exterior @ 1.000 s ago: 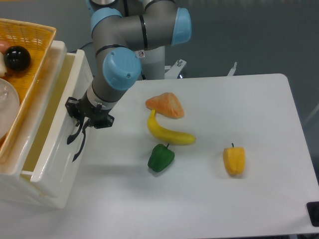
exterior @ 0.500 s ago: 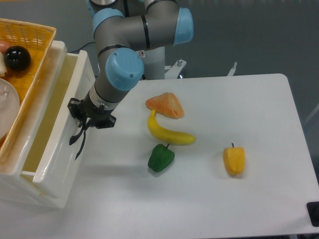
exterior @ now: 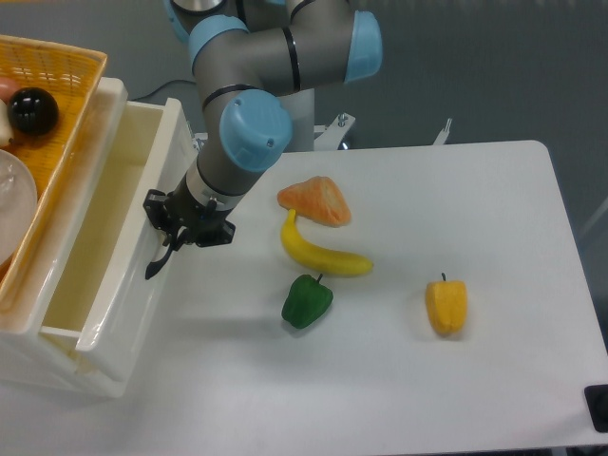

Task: Slide open the top white drawer
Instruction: 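Keep pulling the drawer handle until the drawer is fully extended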

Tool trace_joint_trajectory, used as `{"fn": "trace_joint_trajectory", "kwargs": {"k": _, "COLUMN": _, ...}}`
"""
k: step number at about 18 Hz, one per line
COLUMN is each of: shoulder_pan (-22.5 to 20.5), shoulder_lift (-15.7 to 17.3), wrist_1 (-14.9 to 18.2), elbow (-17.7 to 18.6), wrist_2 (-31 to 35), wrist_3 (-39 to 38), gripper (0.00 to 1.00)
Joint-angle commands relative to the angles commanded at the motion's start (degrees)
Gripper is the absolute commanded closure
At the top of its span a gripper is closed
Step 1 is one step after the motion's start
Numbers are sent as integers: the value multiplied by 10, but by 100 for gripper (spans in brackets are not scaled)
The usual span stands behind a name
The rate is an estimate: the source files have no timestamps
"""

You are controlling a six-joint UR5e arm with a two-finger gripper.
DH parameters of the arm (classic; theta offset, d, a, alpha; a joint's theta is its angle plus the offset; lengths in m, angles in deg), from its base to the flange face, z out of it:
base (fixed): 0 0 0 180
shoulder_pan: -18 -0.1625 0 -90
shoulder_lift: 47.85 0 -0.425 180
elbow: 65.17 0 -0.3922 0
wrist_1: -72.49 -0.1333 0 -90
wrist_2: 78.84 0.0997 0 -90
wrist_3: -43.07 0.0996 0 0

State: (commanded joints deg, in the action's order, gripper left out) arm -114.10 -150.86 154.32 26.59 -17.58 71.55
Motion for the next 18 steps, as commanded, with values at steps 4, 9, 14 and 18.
{"fn": "trace_joint_trajectory", "kwargs": {"k": 4, "shoulder_pan": -14, "shoulder_lift": 1, "wrist_1": 1, "elbow": -2, "wrist_2": -1, "wrist_3": 10, "gripper": 79}}
{"fn": "trace_joint_trajectory", "kwargs": {"k": 9, "shoulder_pan": -25, "shoulder_lift": 0, "wrist_1": 1, "elbow": -2, "wrist_2": 0, "wrist_3": 19, "gripper": 79}}
{"fn": "trace_joint_trajectory", "kwargs": {"k": 14, "shoulder_pan": -36, "shoulder_lift": 0, "wrist_1": 3, "elbow": -2, "wrist_2": 7, "wrist_3": 31, "gripper": 79}}
{"fn": "trace_joint_trajectory", "kwargs": {"k": 18, "shoulder_pan": -45, "shoulder_lift": -1, "wrist_1": 4, "elbow": -2, "wrist_2": 25, "wrist_3": 34, "gripper": 79}}
